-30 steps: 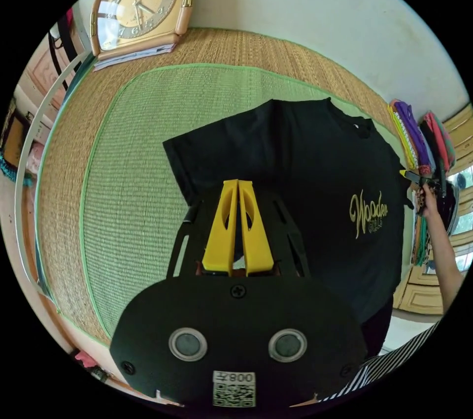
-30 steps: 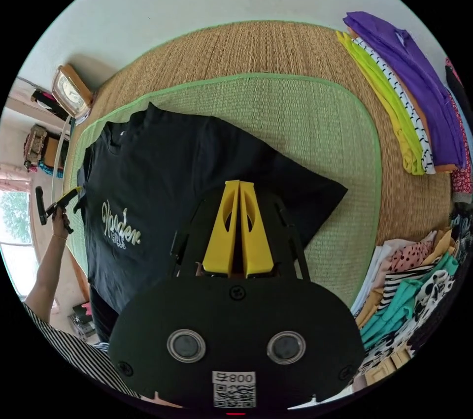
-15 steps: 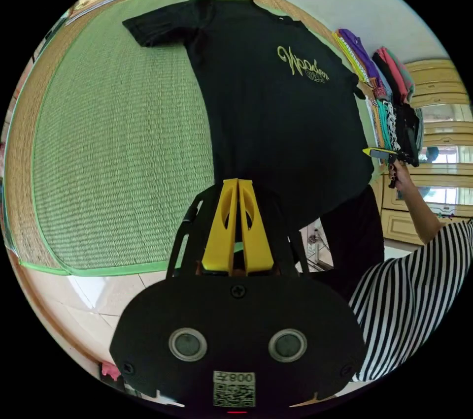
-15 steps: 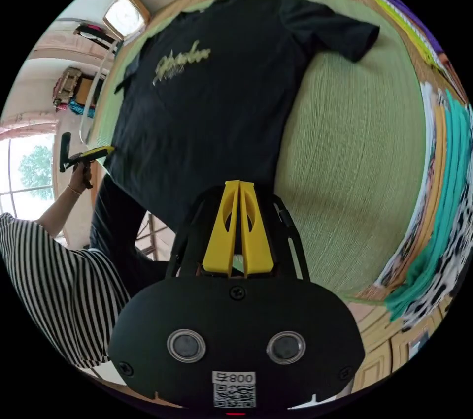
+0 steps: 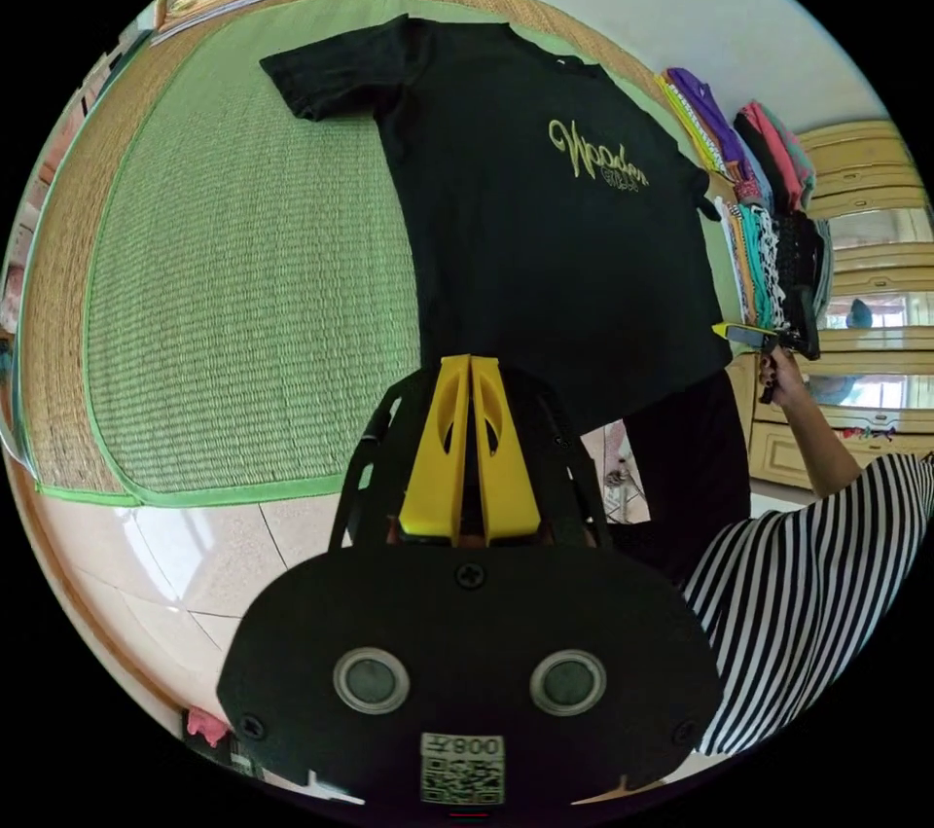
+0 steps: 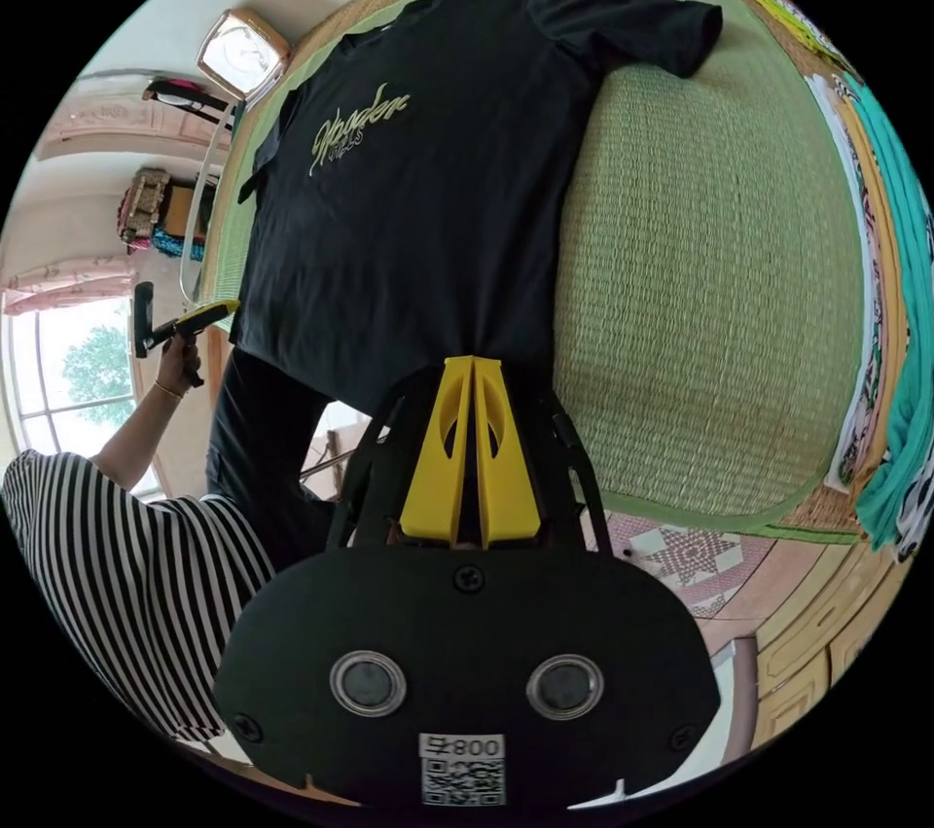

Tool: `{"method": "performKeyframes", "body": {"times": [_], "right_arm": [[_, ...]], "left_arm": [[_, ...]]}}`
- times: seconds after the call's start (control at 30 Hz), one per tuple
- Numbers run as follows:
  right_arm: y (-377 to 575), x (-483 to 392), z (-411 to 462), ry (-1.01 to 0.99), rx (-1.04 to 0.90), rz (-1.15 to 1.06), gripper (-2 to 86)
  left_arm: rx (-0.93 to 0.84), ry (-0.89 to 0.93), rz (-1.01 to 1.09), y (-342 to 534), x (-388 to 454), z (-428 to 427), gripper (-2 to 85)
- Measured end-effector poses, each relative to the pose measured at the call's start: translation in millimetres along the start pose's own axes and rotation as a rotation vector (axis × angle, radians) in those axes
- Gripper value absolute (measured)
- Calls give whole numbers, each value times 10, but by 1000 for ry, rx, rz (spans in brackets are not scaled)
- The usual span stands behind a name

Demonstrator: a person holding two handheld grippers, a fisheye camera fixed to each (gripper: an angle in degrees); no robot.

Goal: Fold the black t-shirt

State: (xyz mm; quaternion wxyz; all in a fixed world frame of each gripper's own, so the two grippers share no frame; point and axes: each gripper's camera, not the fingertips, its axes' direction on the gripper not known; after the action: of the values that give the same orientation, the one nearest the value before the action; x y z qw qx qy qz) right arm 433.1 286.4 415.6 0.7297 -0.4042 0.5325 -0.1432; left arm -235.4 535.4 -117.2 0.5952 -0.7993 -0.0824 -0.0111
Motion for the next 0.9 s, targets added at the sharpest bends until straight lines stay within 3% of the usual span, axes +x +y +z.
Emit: {"method": "performKeyframes", "body": {"times": [0.1, 0.17, 0.5, 0.67, 0.9], "right_arm": [[3, 126, -30, -29, 3, 0, 1], [32, 183, -53, -32, 13, 0, 0], [231, 447, -155, -99, 35, 37, 1], [270, 630, -547, -117, 211, 64, 5], [142, 1162, -1023, -130, 500, 181, 39]], "left_arm": [[-14, -2, 23, -200, 176, 189, 0], [-123, -56, 32, -275, 291, 508, 0], [-54, -22, 4, -492, 719, 1001, 1], [53, 167, 95, -949, 1157, 1227, 9], [51, 332, 310, -1928, 2149, 1849, 45]]}}
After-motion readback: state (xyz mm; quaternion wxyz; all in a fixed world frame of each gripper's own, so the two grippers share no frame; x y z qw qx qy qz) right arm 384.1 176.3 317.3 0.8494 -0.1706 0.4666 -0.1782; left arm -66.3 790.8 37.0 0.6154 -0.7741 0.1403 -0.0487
